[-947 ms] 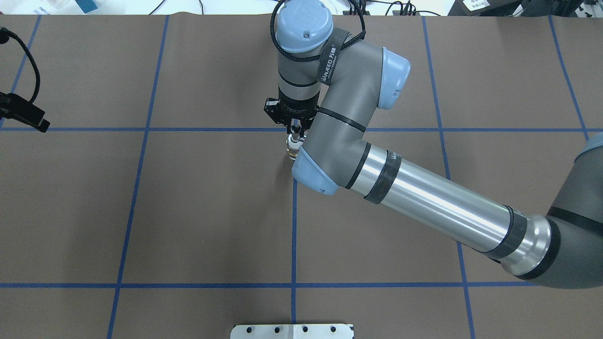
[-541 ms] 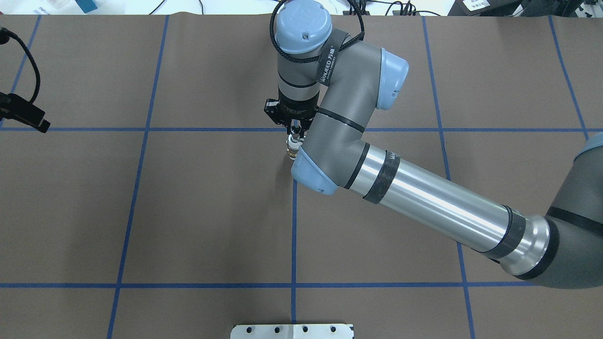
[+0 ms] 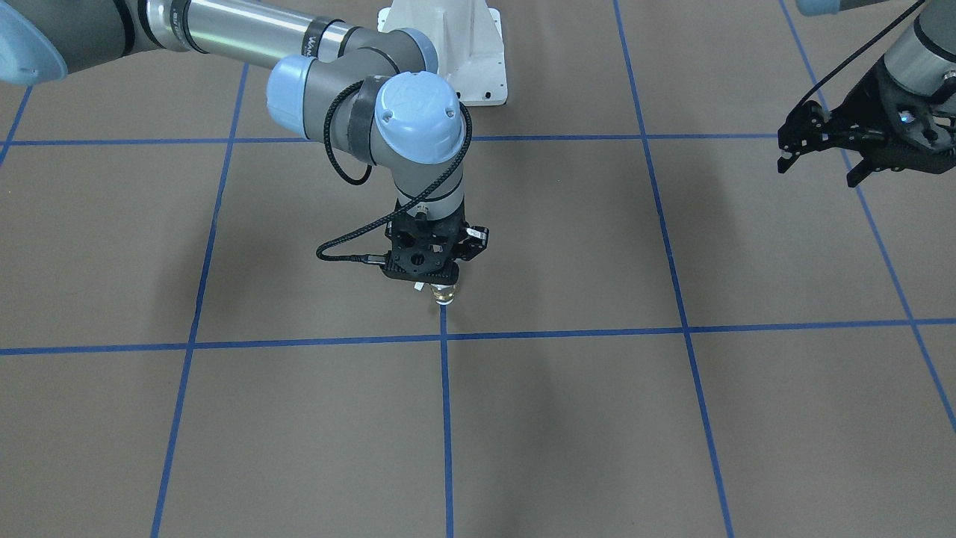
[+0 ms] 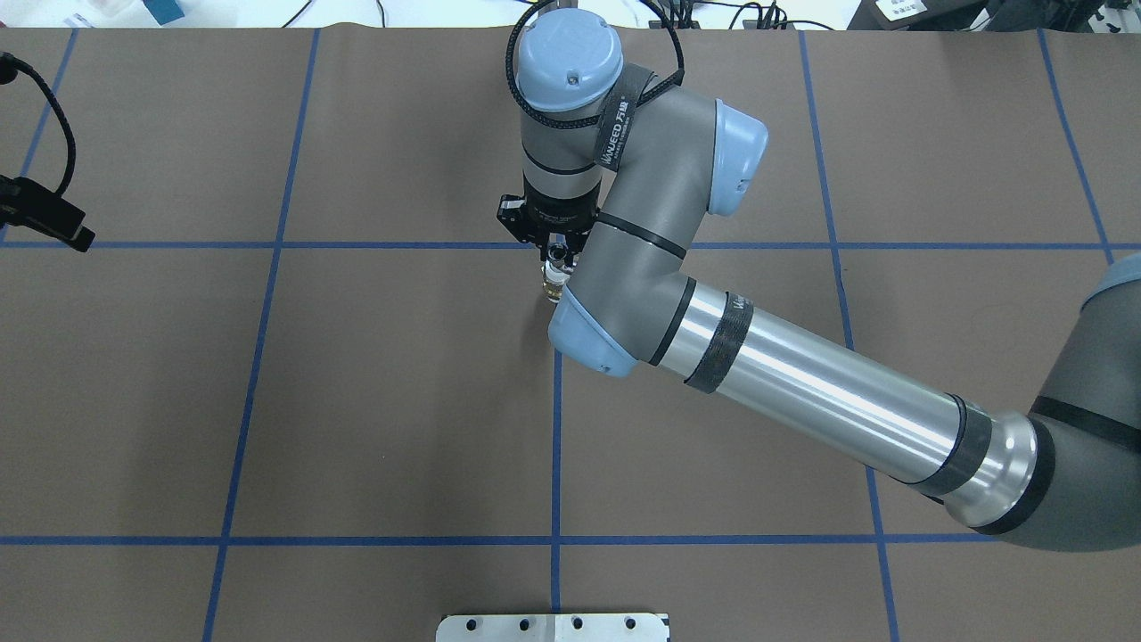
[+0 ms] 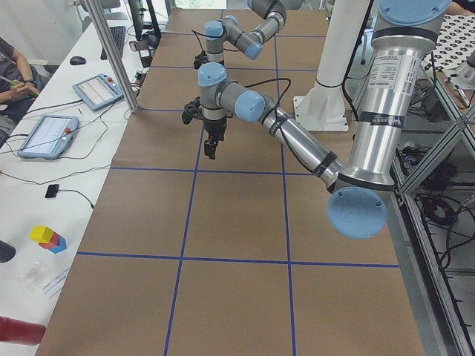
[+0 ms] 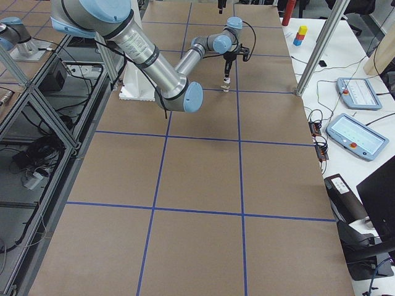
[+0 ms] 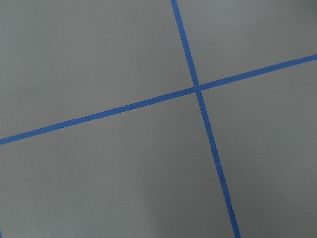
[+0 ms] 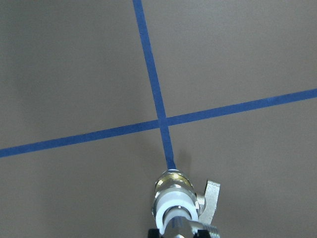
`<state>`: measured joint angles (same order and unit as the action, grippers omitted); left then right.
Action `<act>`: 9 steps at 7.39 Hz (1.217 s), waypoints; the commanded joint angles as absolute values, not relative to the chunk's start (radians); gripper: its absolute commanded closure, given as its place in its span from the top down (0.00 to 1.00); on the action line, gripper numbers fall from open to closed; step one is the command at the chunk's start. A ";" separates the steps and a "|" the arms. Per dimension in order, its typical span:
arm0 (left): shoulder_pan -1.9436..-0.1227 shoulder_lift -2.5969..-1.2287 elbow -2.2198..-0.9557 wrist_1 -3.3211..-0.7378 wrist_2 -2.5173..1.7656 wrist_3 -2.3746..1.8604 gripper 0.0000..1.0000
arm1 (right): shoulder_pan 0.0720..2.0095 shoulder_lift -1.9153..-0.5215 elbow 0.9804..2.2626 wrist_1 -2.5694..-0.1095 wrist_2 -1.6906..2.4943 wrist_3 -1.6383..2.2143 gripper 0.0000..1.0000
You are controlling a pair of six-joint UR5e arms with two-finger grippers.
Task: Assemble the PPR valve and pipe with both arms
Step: 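Lower the chrome fitting onto the valve top and press it in, then open the right gripper and lift it away from the assembled valve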
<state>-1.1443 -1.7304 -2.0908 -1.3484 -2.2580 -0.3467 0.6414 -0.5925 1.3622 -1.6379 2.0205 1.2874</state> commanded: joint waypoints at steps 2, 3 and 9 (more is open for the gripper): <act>-1.144 -1.730 -2.091 -1.348 -2.260 -0.347 0.99 | 0.644 -0.595 1.361 -1.637 2.020 1.284 0.61; -1.144 -1.730 -2.092 -1.348 -2.260 -0.359 0.99 | 0.644 -0.595 1.359 -1.637 2.020 1.284 0.68; -1.146 -1.724 -2.117 -1.345 -2.264 -0.382 0.99 | 0.738 -0.862 1.706 -1.644 2.086 1.281 1.00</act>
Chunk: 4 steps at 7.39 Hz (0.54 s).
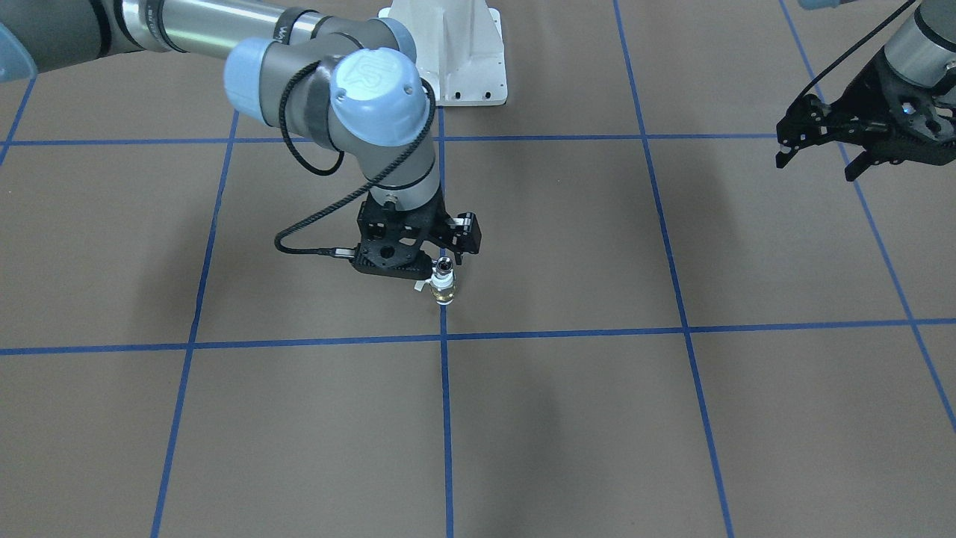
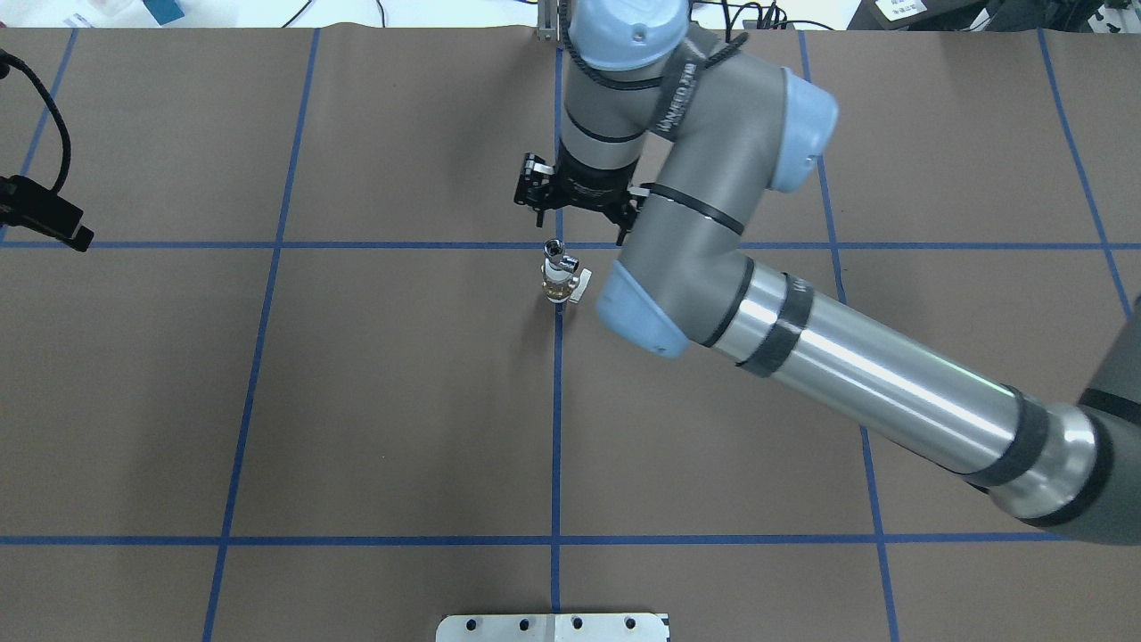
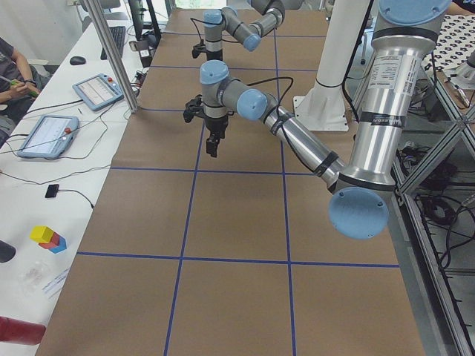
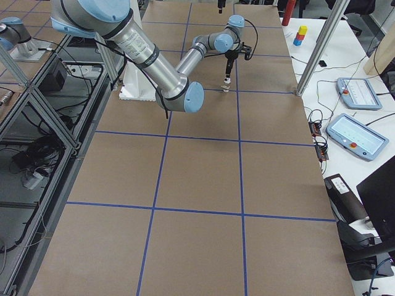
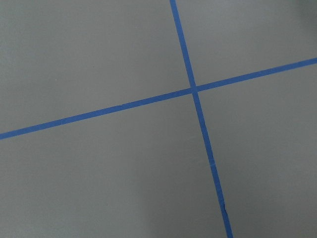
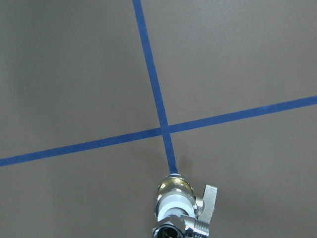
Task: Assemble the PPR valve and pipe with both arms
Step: 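Open the right gripper and lift it away from the assembled valve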
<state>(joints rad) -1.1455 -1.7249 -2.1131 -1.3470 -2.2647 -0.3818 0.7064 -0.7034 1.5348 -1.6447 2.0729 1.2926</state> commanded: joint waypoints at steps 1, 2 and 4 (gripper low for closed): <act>-1.146 -1.721 -2.120 -1.347 -2.264 -0.379 0.99 | 0.774 -1.009 1.836 -1.644 2.086 1.206 1.00; -1.147 -1.721 -2.118 -1.347 -2.264 -0.371 0.99 | 0.829 -1.152 1.918 -1.640 2.088 1.052 1.00; -1.167 -1.697 -2.120 -1.348 -2.264 -0.329 0.99 | 0.985 -1.392 1.969 -1.617 2.092 0.740 1.00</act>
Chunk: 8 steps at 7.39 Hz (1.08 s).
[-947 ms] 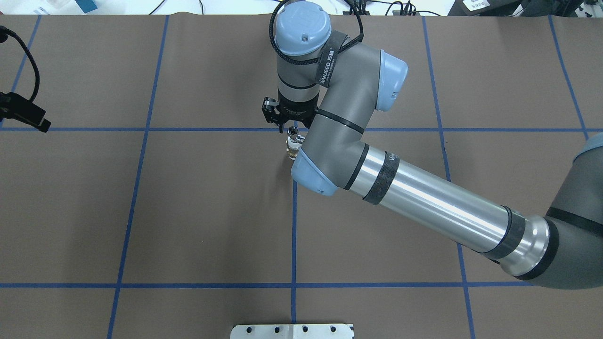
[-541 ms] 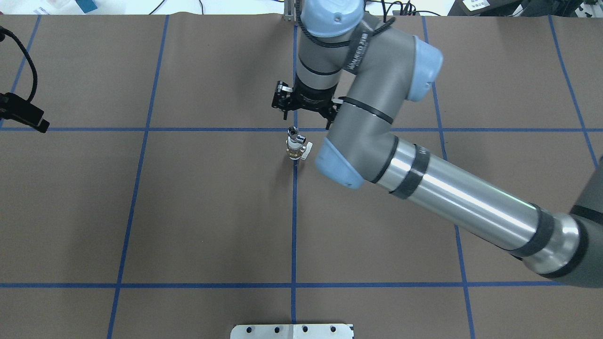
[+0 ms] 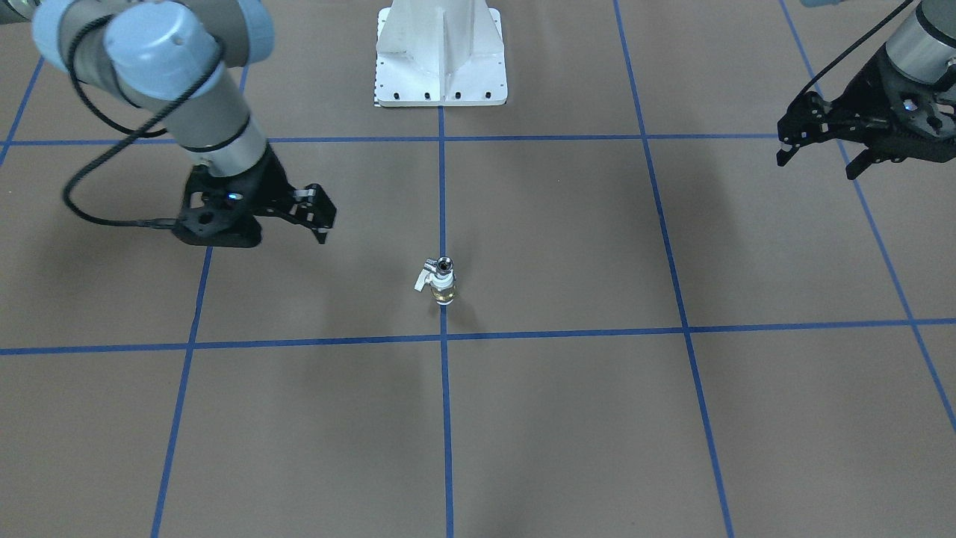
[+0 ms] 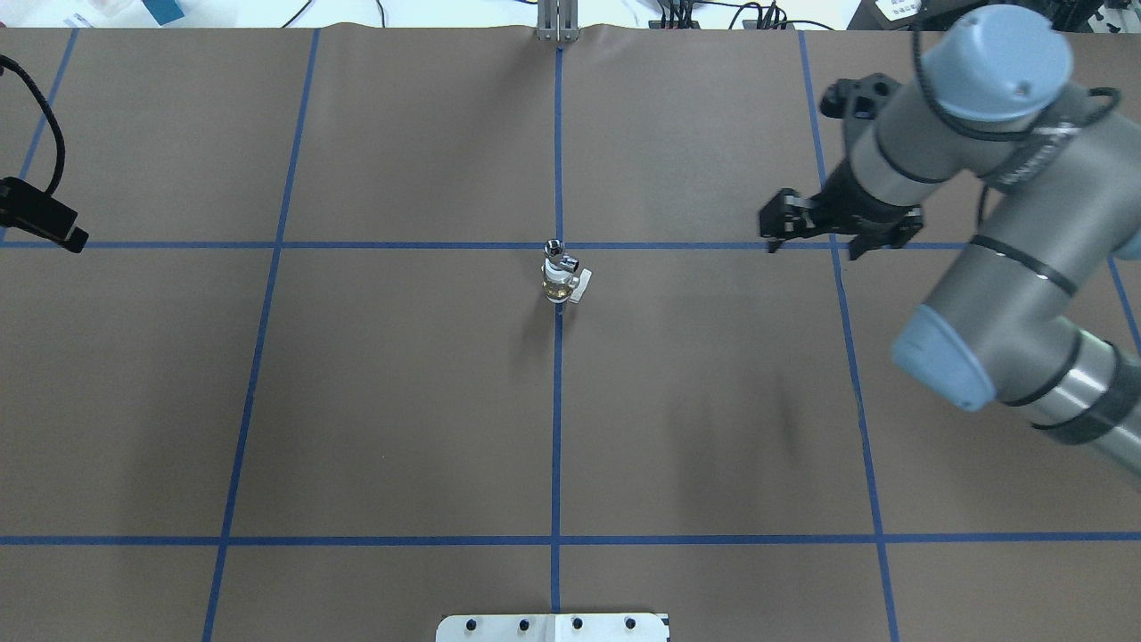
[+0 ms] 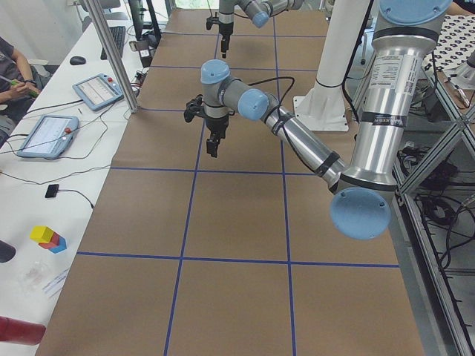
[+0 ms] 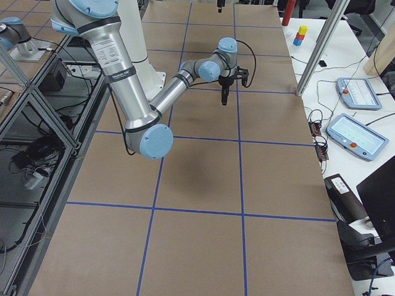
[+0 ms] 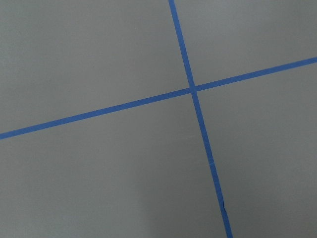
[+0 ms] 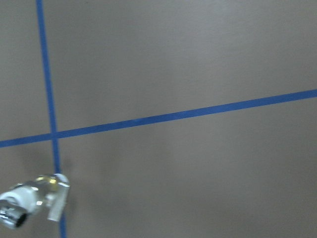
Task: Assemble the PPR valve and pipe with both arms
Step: 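Open the right gripper and lift it away from the assembled valve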
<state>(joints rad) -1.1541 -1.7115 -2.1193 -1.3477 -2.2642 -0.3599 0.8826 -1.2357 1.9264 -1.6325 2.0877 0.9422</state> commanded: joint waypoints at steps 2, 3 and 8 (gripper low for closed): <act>-1.244 -1.642 -2.096 -1.351 -2.264 -0.154 0.99 | 1.159 -1.593 1.918 -1.463 2.169 0.503 1.00; -1.303 -1.623 -2.044 -1.361 -2.267 -0.044 0.99 | 1.231 -1.653 1.861 -1.374 2.227 0.483 1.00; -1.497 -1.621 -1.801 -1.388 -2.385 0.147 0.99 | 1.379 -1.626 1.762 -1.392 2.325 0.324 1.00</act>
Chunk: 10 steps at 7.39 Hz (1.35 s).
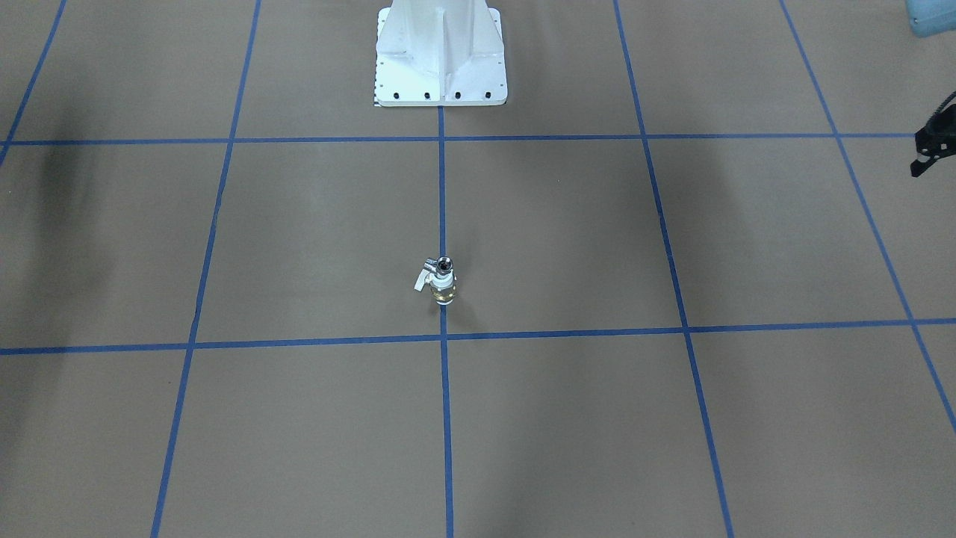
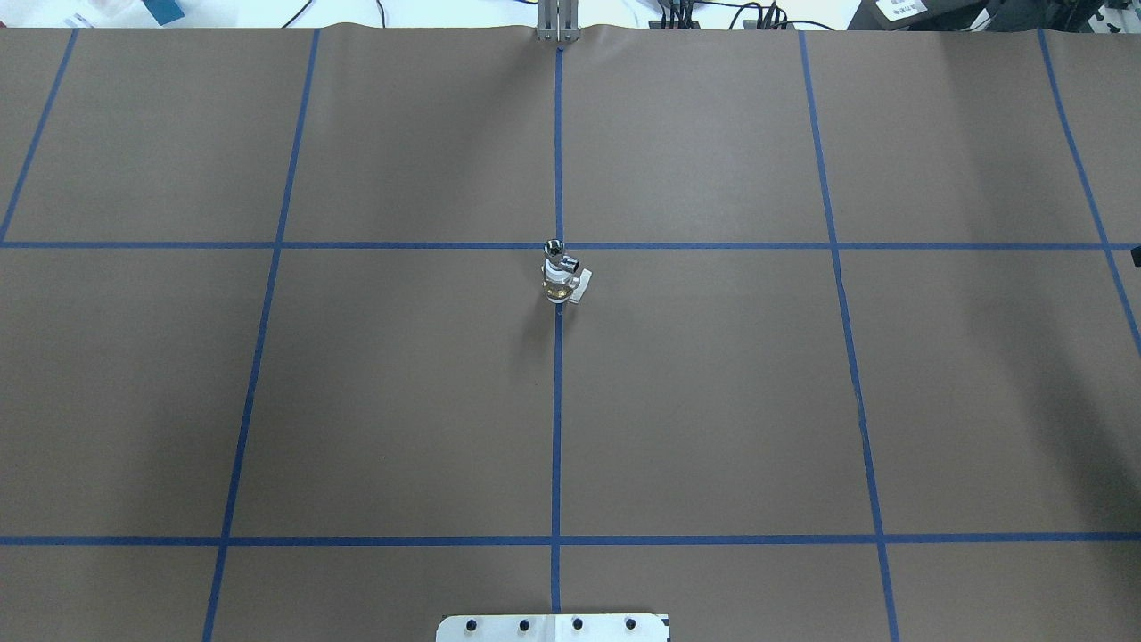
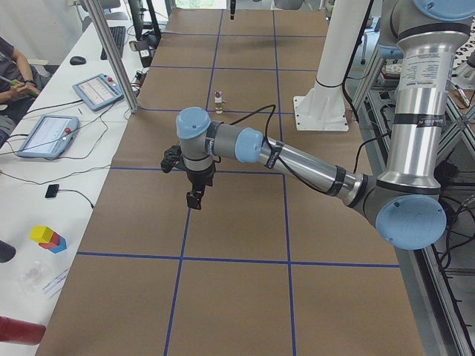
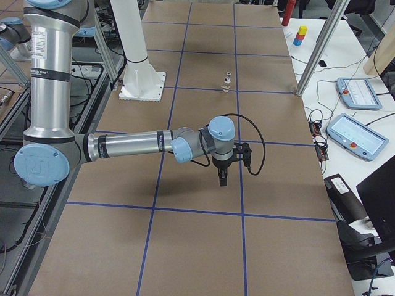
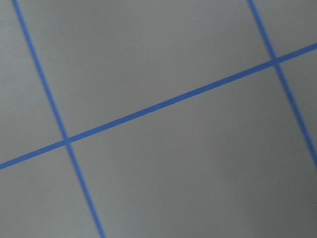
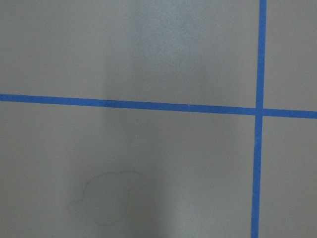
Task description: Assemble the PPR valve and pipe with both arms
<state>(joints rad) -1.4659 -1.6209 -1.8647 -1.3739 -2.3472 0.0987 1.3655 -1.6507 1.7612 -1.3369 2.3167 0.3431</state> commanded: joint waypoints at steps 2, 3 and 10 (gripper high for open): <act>-1.499 -1.621 -1.805 -1.384 -2.393 0.146 0.99 | 1.407 -1.615 1.767 -1.471 2.329 0.197 1.00; -1.503 -1.618 -1.807 -1.382 -2.393 0.144 0.99 | 1.422 -1.620 1.770 -1.479 2.335 0.164 1.00; -1.511 -1.583 -1.720 -1.394 -2.391 0.110 0.99 | 1.425 -1.660 1.799 -1.480 2.341 0.169 1.00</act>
